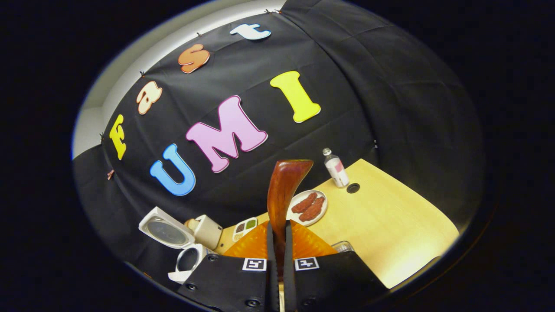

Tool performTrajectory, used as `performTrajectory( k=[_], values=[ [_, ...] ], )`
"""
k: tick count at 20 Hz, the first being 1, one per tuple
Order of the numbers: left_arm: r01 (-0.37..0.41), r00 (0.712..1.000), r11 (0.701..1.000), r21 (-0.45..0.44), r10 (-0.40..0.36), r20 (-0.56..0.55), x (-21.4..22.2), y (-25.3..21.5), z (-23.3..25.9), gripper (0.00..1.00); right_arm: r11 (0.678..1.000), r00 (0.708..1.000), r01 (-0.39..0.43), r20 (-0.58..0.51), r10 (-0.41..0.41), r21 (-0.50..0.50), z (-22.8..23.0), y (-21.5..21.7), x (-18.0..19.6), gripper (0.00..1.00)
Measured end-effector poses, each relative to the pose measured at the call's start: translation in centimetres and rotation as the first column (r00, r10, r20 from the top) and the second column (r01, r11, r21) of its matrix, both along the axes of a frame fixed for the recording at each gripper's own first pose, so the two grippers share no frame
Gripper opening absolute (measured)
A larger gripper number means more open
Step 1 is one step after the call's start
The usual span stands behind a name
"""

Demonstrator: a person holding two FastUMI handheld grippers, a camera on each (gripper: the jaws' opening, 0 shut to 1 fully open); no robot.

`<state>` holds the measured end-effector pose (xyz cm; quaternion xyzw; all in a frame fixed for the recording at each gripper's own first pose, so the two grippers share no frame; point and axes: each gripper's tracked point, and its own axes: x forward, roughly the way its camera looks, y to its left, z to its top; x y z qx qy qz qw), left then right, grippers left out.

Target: Close the left gripper, press the button to open the rice cooker; take a wooden spoon from the chopstick holder with the right hand, scoop a spoonful of rice and pour it into the rice cooker, then put the wooden spoon back into the chopstick holder.

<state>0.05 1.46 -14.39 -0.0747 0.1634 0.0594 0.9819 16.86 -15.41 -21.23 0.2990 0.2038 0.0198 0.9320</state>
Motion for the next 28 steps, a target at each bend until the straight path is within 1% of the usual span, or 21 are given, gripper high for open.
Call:
performTrajectory(
  k=[6,9,13,16,17,18,19,20,21,22,23,24,26,27,28],
  values=[
    [0.002,0.999,1.0,0.016,-0.002,-0.035,0.9,-2.2,0.0,0.95,0.999,0.997,0.009,-0.073,-0.013,-0.052,-6.9,-3.6,1.5,0.09],
    [-0.014,0.999,1.0,0.021,0.015,-0.048,1.6,-2.5,-0.2,0.95,0.996,0.995,-0.016,-0.103,0.007,-0.088,-9.4,-4.1,2.1,0.1],
    [-0.027,0.998,0.999,0.032,0.029,-0.048,2.3,-2.9,0.4,0.95,0.988,0.99,-0.07,-0.128,0.052,-0.135,-11.4,-3.3,2.4,0.13],
    [-0.031,0.999,0.998,0.05,0.033,-0.043,2.7,-3.1,1.0,0.95,0.985,0.986,-0.096,-0.149,0.073,-0.147,-12.4,-2.3,2.4,0.16],
    [-0.032,0.999,0.998,0.05,0.034,-0.039,2.7,-3.0,1.2,0.95,0.983,0.984,-0.101,-0.164,0.076,-0.153,-13.1,-2.2,2.3,0.09],
    [-0.033,0.999,0.998,0.05,0.035,-0.036,2.8,-3.0,1.4,0.95,0.982,0.982,-0.103,-0.172,0.075,-0.158,-13.3,-2.2,2.2,0.18],
    [-0.035,0.999,0.998,0.052,0.036,-0.034,2.9,-3.0,1.6,0.95,0.984,0.983,-0.102,-0.167,0.077,-0.149,-13.1,-2.1,2.0,0.2],
    [-0.035,0.999,0.998,0.054,0.037,-0.031,3.0,-2.9,1.8,0.95,0.986,0.985,-0.092,-0.161,0.069,-0.142,-13.0,-2.2,2.6,0.14],
    [-0.036,0.999,0.998,0.057,0.038,-0.028,2.9,-2.7,2.0,0.95,0.988,0.986,-0.079,-0.154,0.059,-0.133,-12.4,-2.5,2.3,0.15],
    [-0.035,0.999,0.998,0.057,0.036,-0.025,3.0,-2.6,2.1,0.95,0.99,0.987,-0.065,-0.152,0.046,-0.124,-12.0,-2.8,2.3,0.24],
    [-0.036,0.999,0.998,0.056,0.037,-0.022,2.9,-2.5,2.2,0.95,0.991,0.988,-0.053,-0.152,0.034,-0.119,-11.9,-3.0,2.1,0.22],
    [-0.035,0.999,0.998,0.055,0.036,-0.02,2.9,-2.5,2.2,0.95,0.992,0.988,-0.047,-0.155,0.028,-0.12,-11.8,-3.3,1.8,0.36],
    [-0.031,0.999,0.998,0.055,0.032,-0.012,3.0,-2.4,2.5,0.95,0.991,0.987,-0.045,-0.156,0.026,-0.124,-11.5,-3.6,1.1,0.55],
    [-0.027,1.0,0.998,0.054,0.028,-0.008,3.0,-2.3,2.8,0.95,0.989,0.988,-0.04,-0.154,0.018,-0.14,-11.2,-4.0,0.7,0.69],
    [-0.025,1.0,0.998,0.053,0.025,0.0,3.2,-2.2,3.1,0.95,0.988,0.989,-0.036,-0.147,0.014,-0.148,-10.8,-4.2,0.4,0.73]
  ],
)
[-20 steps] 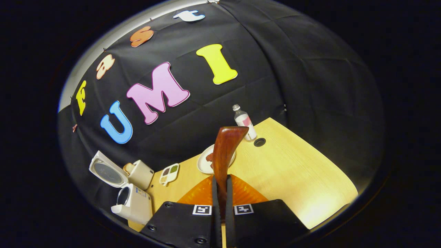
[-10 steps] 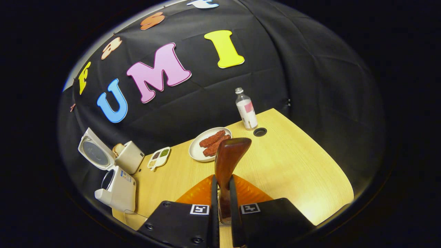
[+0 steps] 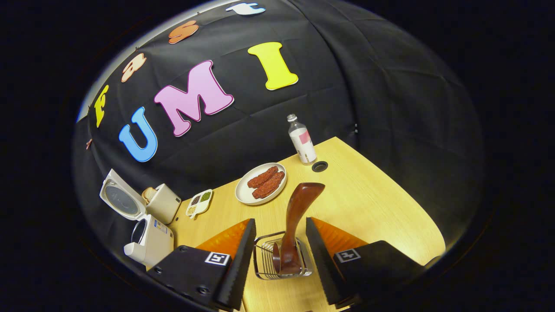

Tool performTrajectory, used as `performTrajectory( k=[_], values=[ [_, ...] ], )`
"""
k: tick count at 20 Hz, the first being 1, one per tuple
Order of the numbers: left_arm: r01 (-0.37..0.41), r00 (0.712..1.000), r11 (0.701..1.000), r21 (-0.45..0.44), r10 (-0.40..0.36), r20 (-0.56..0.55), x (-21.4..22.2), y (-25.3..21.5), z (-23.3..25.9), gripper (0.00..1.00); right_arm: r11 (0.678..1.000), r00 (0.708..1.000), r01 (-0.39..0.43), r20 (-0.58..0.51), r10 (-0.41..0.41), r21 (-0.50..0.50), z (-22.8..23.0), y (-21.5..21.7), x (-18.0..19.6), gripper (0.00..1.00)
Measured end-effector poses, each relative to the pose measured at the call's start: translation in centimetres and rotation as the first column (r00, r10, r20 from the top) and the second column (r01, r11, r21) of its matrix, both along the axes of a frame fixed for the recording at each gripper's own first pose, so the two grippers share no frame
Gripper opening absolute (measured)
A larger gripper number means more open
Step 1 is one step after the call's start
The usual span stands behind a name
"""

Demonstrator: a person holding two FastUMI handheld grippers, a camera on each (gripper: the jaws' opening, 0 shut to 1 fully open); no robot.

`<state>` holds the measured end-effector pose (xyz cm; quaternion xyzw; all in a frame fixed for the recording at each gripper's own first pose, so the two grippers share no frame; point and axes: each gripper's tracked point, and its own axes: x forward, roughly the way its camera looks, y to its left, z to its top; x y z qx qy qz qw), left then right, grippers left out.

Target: Close the left gripper, press the button to open the rice cooker; take a wooden spoon from the chopstick holder with the right hand, scoop a spoonful of rice and pour it into the rice cooker, then put the wooden spoon back into the chopstick holder.

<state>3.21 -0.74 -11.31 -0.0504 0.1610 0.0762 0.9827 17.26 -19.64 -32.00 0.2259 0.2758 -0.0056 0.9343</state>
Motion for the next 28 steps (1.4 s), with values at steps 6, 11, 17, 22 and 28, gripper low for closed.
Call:
performTrajectory(
  k=[6,11,17,22,28],
  values=[
    [0.007,0.997,1.0,0.008,-0.008,0.075,1.8,1.1,3.1,0.95,0.999,0.999,0.023,0.043,-0.021,-0.036,4.2,-0.1,-3.2,0.98],
    [0.021,0.983,0.999,0.03,-0.026,0.184,5.2,3.0,8.1,0.95,0.996,0.995,0.018,0.099,-0.009,-0.092,8.9,0.5,-6.0,0.98],
    [0.007,0.952,0.995,0.1,-0.038,0.303,12.1,6.7,14.5,0.95,0.99,0.989,0.016,0.151,0.005,-0.14,13.3,2.9,-9.8,0.98],
    [0.006,0.941,0.997,0.081,-0.033,0.337,18.1,9.2,16.2,0.94,0.979,0.988,0.021,0.155,0.011,-0.203,14.6,4.9,-13.2,0.98],
    [-0.024,0.95,0.998,0.053,0.006,0.311,25.0,12.2,15.4,0.95,0.974,0.988,0.038,0.153,-0.003,-0.224,15.8,6.4,-15.2,0.98]
  ],
)
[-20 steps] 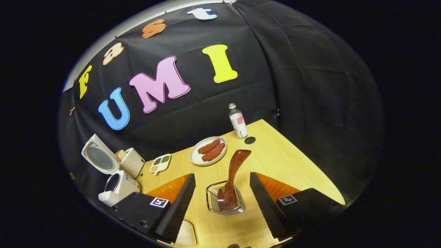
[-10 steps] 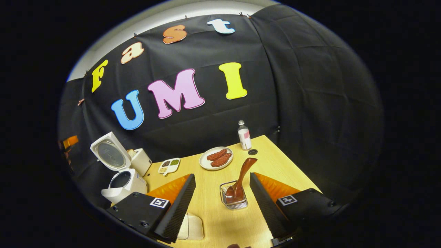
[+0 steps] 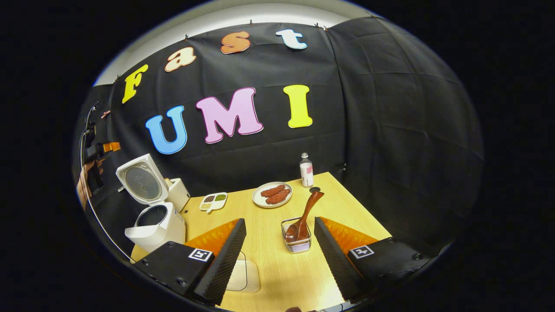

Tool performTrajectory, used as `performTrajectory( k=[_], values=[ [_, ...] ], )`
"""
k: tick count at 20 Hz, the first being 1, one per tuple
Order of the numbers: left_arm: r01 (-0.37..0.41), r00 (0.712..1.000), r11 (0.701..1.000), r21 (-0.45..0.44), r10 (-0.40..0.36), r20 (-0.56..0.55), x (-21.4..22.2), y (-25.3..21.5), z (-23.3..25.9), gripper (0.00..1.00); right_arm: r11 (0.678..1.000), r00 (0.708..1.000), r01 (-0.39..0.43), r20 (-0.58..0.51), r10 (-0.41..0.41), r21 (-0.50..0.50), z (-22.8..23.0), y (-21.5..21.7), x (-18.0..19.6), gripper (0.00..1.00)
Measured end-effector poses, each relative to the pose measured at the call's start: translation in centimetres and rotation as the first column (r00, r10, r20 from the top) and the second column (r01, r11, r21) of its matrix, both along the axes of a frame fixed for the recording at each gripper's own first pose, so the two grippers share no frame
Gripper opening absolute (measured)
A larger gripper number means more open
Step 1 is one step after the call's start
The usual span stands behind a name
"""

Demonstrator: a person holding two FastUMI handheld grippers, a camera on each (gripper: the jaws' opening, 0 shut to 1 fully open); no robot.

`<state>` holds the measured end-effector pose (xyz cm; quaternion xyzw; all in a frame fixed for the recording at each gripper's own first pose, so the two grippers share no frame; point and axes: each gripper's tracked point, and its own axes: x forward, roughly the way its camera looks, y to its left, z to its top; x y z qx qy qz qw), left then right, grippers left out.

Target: Close the left gripper, press the button to open the rice cooker; take a wooden spoon from the chopstick holder with the right hand, scoop a spoonful of rice and pour it into the rice cooker, then put the wooden spoon back into the chopstick holder.

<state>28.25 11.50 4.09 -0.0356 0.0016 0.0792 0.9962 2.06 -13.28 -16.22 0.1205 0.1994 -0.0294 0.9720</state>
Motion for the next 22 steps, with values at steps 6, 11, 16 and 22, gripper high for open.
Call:
performTrajectory(
  k=[6,11,16,22],
  values=[
    [-0.008,0.999,1.0,0.015,0.009,-0.035,5.6,1.9,-2.1,0.95,0.999,0.999,0.035,-0.009,-0.035,-0.033,0.3,0.0,-2.0,0.98],
    [-0.001,0.989,0.998,0.069,0.011,-0.145,9.9,2.1,-5.2,0.95,0.997,0.997,0.07,-0.024,-0.071,-0.037,-0.3,-0.1,-3.5,0.99],
    [-0.051,0.973,0.999,0.012,0.053,-0.223,9.7,1.9,-7.4,0.97,0.998,0.996,0.063,-0.058,-0.065,-0.022,-1.2,0.1,-4.1,0.99],
    [-0.057,0.967,0.998,-0.014,0.052,-0.25,5.8,0.6,-8.5,0.98,1.0,0.999,-0.006,-0.044,0.006,0.005,-0.7,1.4,-2.4,0.99]
  ],
)
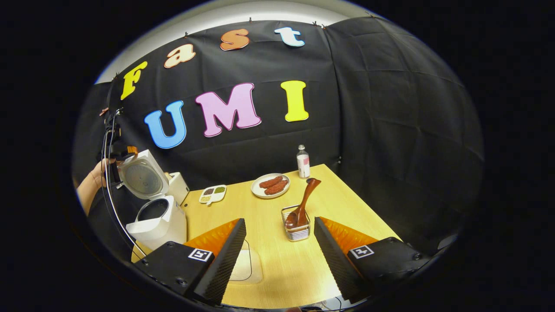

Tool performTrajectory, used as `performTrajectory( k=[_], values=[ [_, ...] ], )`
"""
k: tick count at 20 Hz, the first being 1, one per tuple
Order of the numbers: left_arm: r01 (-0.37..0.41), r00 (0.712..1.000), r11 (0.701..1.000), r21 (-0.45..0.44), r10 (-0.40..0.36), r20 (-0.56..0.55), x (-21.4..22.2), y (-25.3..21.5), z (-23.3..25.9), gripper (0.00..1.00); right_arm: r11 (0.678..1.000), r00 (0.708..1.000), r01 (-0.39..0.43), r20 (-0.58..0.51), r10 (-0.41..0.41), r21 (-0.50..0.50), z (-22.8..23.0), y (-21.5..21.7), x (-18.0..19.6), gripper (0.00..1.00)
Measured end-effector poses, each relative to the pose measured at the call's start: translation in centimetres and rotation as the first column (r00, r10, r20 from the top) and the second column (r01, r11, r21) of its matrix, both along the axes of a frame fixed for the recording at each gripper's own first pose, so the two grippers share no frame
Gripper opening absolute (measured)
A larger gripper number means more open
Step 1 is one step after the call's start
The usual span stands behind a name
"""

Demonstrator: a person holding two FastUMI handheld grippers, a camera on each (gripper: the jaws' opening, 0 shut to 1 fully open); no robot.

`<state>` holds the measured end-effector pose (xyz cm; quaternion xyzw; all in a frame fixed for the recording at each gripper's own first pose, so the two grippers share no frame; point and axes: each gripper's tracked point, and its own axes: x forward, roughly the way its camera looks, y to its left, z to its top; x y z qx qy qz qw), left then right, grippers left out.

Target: Close the left gripper, press the button to open the rice cooker; take a wooden spoon from the chopstick holder with the right hand, scoop a spoonful of rice and pour it into the rice cooker, then put the wooden spoon back into the chopstick holder.

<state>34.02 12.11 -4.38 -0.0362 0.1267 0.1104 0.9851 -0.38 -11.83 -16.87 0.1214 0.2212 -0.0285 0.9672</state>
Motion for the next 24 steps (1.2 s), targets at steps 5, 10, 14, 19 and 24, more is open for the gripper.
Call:
performTrajectory(
  k=[5,10,14,19,24],
  values=[
    [-0.032,0.997,0.999,-0.012,0.032,-0.065,-5.5,-1.6,-2.8,0.99,0.997,0.997,-0.08,0.009,0.08,0.016,0.5,0.7,1.5,0.99],
    [-0.073,0.987,0.997,-0.018,0.07,-0.141,-10.2,-3.0,-7.2,0.98,0.987,0.988,-0.157,0.011,0.157,0.019,0.8,1.3,2.7,0.99],
    [-0.093,0.97,0.995,-0.037,0.082,-0.227,-12.8,-3.7,-11.7,0.98,0.98,0.981,-0.195,0.004,0.195,0.021,0.5,1.9,3.0,0.99],
    [-0.094,0.941,0.991,-0.094,0.058,-0.334,-14.3,-4.5,-18.0,0.98,0.975,0.975,-0.223,-0.011,0.223,0.015,-0.3,2.0,2.6,0.99],
    [-0.101,0.924,0.988,-0.114,0.051,-0.379,-14.8,-5.1,-21.1,0.99,0.977,0.978,-0.206,-0.032,0.208,0.053,-1.4,1.6,2.2,0.99]
  ],
)
